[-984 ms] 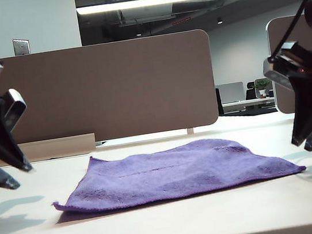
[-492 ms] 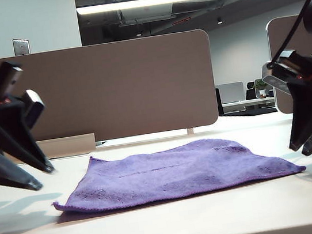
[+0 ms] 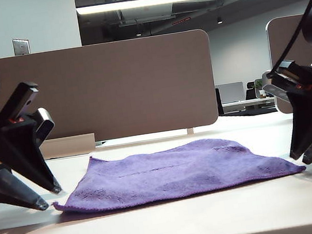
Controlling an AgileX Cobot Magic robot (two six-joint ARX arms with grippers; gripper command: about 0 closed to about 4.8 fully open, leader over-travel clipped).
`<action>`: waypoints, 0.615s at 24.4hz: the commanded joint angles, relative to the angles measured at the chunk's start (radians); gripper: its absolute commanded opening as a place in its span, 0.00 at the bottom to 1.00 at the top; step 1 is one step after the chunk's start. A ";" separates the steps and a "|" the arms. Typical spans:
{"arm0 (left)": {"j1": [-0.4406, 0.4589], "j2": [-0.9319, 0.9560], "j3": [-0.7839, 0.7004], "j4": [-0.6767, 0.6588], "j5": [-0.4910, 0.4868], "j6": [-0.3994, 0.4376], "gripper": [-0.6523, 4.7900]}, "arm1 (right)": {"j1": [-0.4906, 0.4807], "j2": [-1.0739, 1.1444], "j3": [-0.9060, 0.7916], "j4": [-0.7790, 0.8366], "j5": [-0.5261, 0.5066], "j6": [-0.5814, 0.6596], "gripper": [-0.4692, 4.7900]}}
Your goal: Fold the bottom of the cloth upward, then fold it vertically to form a square shape.
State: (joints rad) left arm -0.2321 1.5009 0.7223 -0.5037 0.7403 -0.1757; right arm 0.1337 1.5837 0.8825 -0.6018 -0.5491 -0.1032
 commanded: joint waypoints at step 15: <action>-0.026 0.074 -0.002 0.021 0.042 -0.019 0.35 | 0.000 0.001 0.003 0.038 -0.003 -0.005 0.30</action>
State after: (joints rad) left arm -0.2577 1.5745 0.7223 -0.4892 0.7757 -0.1970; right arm 0.1337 1.5867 0.8825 -0.5732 -0.5491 -0.1032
